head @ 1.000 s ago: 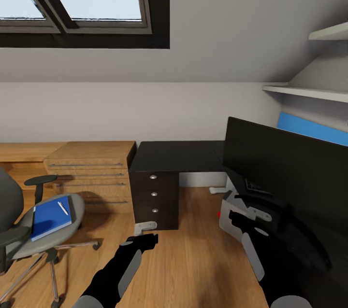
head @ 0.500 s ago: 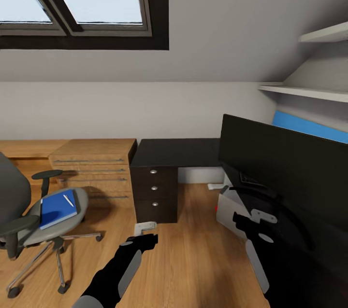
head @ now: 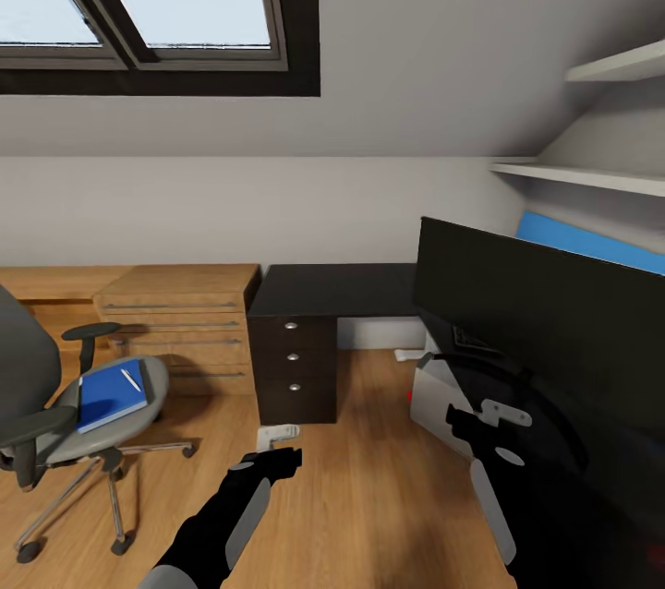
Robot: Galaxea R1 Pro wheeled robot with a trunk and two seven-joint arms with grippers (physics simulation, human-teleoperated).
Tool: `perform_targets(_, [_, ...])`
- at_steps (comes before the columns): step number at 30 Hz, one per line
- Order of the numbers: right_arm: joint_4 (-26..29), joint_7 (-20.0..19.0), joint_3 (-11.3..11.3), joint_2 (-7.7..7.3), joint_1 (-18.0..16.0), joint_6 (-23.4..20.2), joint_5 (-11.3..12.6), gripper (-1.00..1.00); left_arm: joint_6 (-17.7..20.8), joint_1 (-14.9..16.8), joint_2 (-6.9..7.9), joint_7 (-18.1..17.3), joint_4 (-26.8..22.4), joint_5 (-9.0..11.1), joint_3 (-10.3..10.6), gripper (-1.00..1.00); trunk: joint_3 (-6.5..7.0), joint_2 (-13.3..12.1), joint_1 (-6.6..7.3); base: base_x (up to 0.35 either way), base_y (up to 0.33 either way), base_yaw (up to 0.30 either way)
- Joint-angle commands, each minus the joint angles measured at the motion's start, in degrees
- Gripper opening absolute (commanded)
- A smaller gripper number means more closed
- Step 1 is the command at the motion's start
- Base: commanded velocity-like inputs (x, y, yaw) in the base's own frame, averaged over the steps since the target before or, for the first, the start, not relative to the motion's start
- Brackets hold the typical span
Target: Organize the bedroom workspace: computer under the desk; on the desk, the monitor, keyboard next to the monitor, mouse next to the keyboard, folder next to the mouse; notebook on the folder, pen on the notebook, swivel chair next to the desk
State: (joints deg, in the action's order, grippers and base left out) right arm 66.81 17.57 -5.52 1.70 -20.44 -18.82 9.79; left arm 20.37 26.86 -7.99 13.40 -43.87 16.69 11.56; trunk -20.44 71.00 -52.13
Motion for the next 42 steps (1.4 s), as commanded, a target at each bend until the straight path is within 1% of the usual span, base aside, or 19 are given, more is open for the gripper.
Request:
perform_targets(1, [0.1,0.3,0.0,0.03,0.0,-0.2,0.5,1.00,0.2,0.0,0.05,0.5,0.0,0.6,0.2,1.00,-0.07,0.0,0.00,0.000,-0.284,0.000])
perform_targets(5, [0.1,0.3,0.0,0.06,0.0,-0.2,0.6,1.00,0.3,0.0,0.07,0.7,0.2,0.6,0.2,1.00,-0.07,0.0,0.00,0.000,-0.273,0.000])
perform_targets(6, [0.1,0.3,0.1,0.24,0.0,-0.2,0.8,1.00,0.3,0.0,0.08,0.8,0.2,0.6,0.2,1.00,-0.07,0.0,0.00,0.000,-0.016,0.000])
perform_targets(14, [0.1,0.3,0.0,0.18,0.0,-0.2,0.9,1.00,0.2,0.0,0.08,0.4,0.3,0.6,0.2,1.00,-0.07,0.0,0.00,0.000,-0.003,0.000])
perform_targets(25, [-0.3,0.3,0.0,0.15,0.0,-0.1,0.8,1.00,0.2,0.0,0.16,0.4,0.2,0.8,0.1,1.00,-0.07,0.0,0.00,0.000,0.000,-0.227])
perform_targets(30, [-0.3,0.3,0.0,0.20,0.0,-0.1,0.9,1.00,0.2,0.0,0.16,0.4,0.2,0.8,0.1,1.00,-0.07,0.0,0.00,0.000,0.000,-0.041])
perform_targets(40, [-0.3,0.1,0.0,-0.64,0.0,-0.1,0.4,1.00,0.2,0.0,0.15,0.5,0.2,0.8,0.2,1.00,-0.07,0.0,0.00,0.000,0.000,-0.002])
perform_targets(42, [-0.5,0.1,0.0,-1.65,0.0,-0.1,0.3,1.00,0.2,0.0,0.11,0.5,0.2,0.8,0.2,1.00,-0.07,0.0,0.00,0.000,0.000,0.000])
